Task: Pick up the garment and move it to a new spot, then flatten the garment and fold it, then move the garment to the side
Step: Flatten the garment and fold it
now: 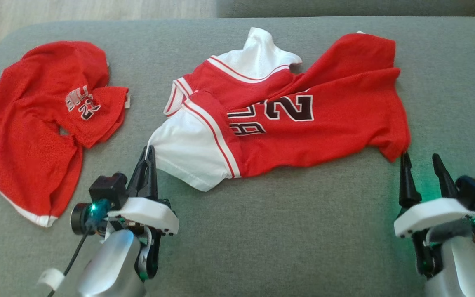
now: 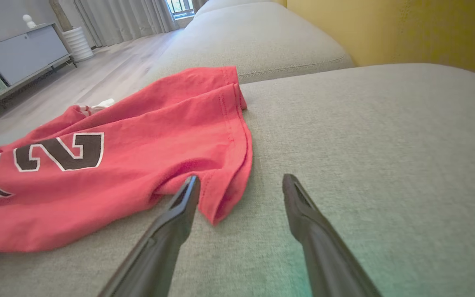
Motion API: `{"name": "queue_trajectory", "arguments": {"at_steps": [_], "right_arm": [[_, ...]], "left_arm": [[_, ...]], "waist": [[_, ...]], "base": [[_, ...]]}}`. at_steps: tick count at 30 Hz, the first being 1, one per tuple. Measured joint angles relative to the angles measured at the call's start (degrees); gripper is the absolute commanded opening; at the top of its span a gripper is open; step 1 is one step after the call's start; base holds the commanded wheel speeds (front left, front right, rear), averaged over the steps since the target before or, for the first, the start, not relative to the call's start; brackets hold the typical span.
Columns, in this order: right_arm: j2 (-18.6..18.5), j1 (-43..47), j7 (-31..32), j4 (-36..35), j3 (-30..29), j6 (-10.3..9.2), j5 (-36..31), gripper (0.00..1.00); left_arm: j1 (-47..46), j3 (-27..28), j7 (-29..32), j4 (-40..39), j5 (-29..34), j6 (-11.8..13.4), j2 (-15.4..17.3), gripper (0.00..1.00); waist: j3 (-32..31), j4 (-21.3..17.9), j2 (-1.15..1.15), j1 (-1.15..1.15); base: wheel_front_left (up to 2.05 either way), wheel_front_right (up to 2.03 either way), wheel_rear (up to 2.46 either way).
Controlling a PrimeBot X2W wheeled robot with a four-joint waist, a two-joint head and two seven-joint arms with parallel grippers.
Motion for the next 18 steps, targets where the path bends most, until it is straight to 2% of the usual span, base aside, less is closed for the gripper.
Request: {"name": "queue_trajectory", "arguments": {"at_steps": [5, 7, 18], "right_arm": [[0.0, -3.9, 0.3, 6.4, 0.0, 0.0, 5.5, 1.0], [0.0, -5.6, 0.7, 11.4, 0.2, 0.0, 8.4, 1.0], [-0.2, -12.1, -3.7, 22.4, 1.5, 0.0, 8.6, 1.0]], "left_arm": [[2.3, 0.3, -0.8, -3.8, 0.2, 0.9, 0.3, 0.0], [3.1, 0.0, -0.8, -4.9, 0.2, 1.0, 0.3, 0.0], [3.4, -0.6, -0.2, -7.0, 0.2, 1.1, 0.4, 0.0]], "waist": [[-0.1, 1.4, 0.0, 0.0], [0.0, 2.1, 0.0, 0.0], [0.8, 3.0, 0.0, 0.0]], "base": [[0.0, 0.0, 0.0], [0.0, 0.0, 0.0], [0.0, 0.0, 0.0]]}}
